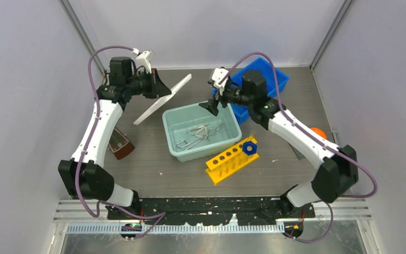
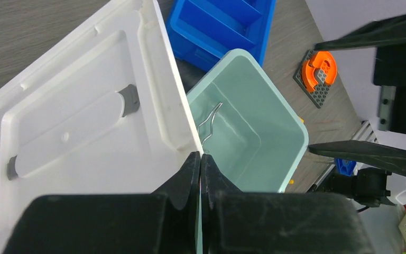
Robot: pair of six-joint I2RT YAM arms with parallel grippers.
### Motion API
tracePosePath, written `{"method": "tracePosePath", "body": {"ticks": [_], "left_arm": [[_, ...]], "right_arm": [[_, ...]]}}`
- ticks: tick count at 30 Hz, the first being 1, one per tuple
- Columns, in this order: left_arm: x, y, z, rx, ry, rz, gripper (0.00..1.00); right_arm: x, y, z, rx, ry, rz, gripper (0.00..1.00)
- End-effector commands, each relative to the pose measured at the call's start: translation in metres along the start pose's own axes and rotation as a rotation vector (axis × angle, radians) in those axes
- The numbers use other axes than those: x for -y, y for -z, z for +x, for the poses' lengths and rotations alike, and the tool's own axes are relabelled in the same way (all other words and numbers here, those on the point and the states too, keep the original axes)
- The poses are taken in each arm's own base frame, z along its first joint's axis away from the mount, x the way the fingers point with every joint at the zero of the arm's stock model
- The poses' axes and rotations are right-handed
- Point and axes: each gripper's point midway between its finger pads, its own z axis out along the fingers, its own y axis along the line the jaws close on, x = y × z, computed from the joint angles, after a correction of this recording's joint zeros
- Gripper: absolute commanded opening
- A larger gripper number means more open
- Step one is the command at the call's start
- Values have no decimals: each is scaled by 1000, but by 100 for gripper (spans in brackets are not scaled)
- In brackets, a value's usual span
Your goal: Organize the chemistry lab equipment
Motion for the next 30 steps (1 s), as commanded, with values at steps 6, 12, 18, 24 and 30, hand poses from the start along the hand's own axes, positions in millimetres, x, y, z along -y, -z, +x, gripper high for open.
{"method": "tracePosePath", "body": {"ticks": [6,12,18,24,30], "left_arm": [[29,18,-8,67,-83,87,0],[29,18,-2,47,-72,97,0],[26,15,3,47,-61,93,0],[24,12,8,32,-56,96,0],[24,12,11,24,-63,104,0]], "right_arm": [[-22,-63,-2,128,127,-296,92],[-24,-94,15,108,203,-293,90],[-16,-106,6,152,244,-227,89],[-11,-103,-4,166,269,-203,88],[-16,-107,13,90,316,-259,89]]}}
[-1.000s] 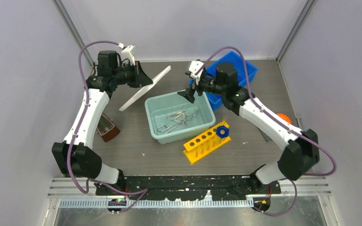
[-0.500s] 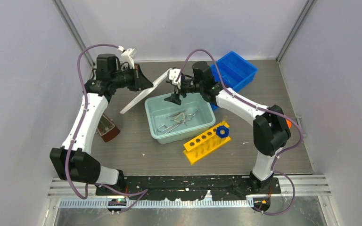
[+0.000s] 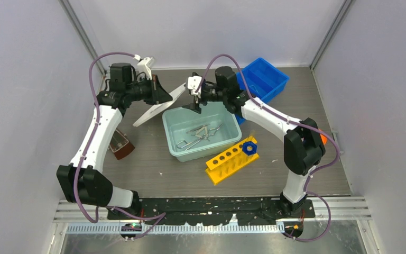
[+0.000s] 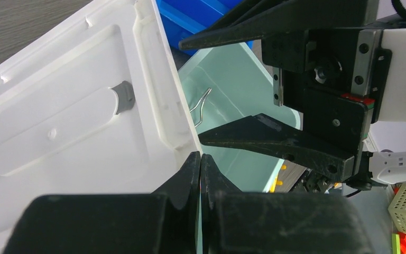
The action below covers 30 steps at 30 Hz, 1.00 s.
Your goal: Organize the chemistry lab equipment
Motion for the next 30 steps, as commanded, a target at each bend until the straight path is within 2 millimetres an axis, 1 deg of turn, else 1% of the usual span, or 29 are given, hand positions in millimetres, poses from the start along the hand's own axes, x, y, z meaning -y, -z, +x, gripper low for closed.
{"method": "tracePosePath", "body": {"ticks": [1,2,7,10,12,13,14,15,16,17,18,20,21,22,24,25,26,27,28,30], "left_arm": [[16,8,-12,52,-79,49,0],[16,7,-12,51,-77,50,0],[16,7,-10,44,-76,56,0],[16,5,-7,36,-73,61,0],[15,5,-6,30,-74,65,0],[15,5,-5,28,-75,67,0],[15,4,-4,24,-77,70,0],[16,4,-4,23,-80,73,0],[16,4,-4,22,-83,73,0],[17,5,-5,23,-89,74,0],[17,5,-5,22,-93,73,0],[19,7,-7,23,-104,75,0],[20,8,-8,26,-109,75,0],[20,9,-9,30,-113,75,0],[23,12,-12,40,-121,73,0],[25,14,-14,46,-126,72,0],[26,15,-17,53,-131,70,0],[27,18,-20,64,-137,64,0],[28,20,-23,75,-143,58,6],[30,23,-29,100,-154,48,19]], "right_arm": [[15,-3,-19,-5,128,-7,89],[10,-5,-11,-24,121,-24,89],[4,-16,-7,-48,165,-41,88],[-1,-23,2,-78,188,-71,87],[-3,-28,6,-101,216,-80,83],[1,-29,6,-112,231,-69,78],[0,-32,6,-113,245,-68,78],[5,-35,5,-110,261,-44,75],[6,-37,3,-104,264,-34,74],[10,-40,1,-97,274,-15,68],[11,-41,-1,-89,272,-9,65],[13,-44,-4,-76,276,1,48],[14,-44,-5,-71,279,5,44],[13,-45,-5,-70,278,3,36],[14,-44,-6,-62,276,10,27],[17,-45,-12,-43,286,28,25],[15,-44,-10,-42,272,29,21],[19,-43,-17,-22,275,48,18],[17,-42,-17,-20,270,48,12],[18,-36,-29,7,271,63,6]]}}
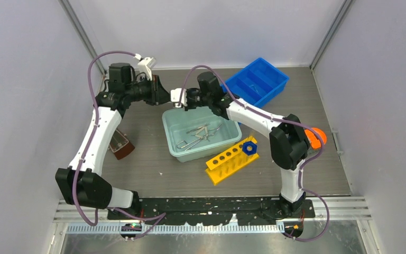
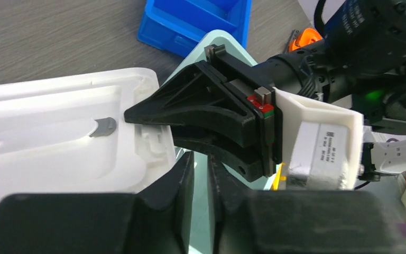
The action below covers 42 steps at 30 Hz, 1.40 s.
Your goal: Organize the chemistry lab equipment
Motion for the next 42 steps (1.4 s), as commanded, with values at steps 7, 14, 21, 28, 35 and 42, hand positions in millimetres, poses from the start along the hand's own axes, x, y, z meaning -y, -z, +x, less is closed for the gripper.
{"method": "tracePosePath", "body": {"ticks": [7,14,21,28,35,42], "left_arm": [[37,51,-73,242,-149,-78,61],[56,100,-101,416,-235,-188,93],[46,121,-89,464,-249,-306,100],[34,126,-64,427,-258,-371,100],[27,130,-46,392,-241,-409,100],[24,125,-13,310,-171,-398,99]], "right_arm": [[53,36,-74,205,27,226,1],[64,63,-93,254,-92,319,1],[84,102,-122,374,-378,471,1],[93,145,-128,326,-819,556,1],[65,194,-139,321,-1036,522,1],[41,237,-161,348,-1238,438,0]]}}
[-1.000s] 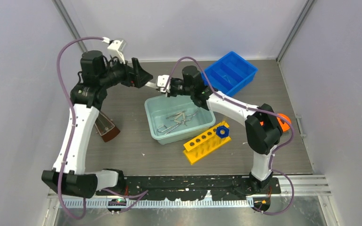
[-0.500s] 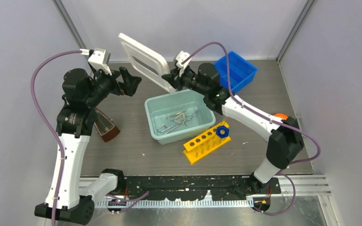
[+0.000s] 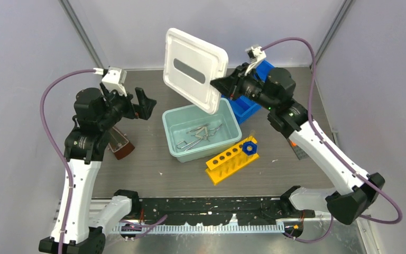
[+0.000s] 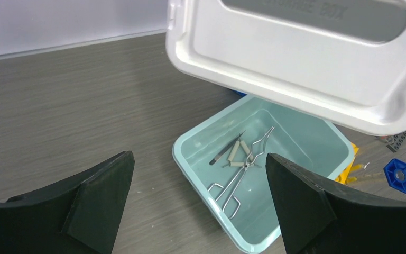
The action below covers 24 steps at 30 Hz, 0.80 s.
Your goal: Organize the chemistry lab equipment
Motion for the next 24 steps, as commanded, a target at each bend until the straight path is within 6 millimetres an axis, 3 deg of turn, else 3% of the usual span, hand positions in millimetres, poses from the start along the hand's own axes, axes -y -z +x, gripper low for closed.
{"method": "tracePosePath", "body": {"ticks": [1,10,19,24], "left_arm": [[1,6,17,-50,27,-1,98],[9,10,32,-66,111,21,96],[14,3,59,-143,175,55,93],[8,-3,88,-204,203,30,89]], "right_arm": [[-29,30,-17,-24,-170,-66,0],[-35,65,-2,-192,-433,-145,1],[-26,67,7,-315,-603,-238,1],[-28,68,21,-405,-666,-298,1]]}}
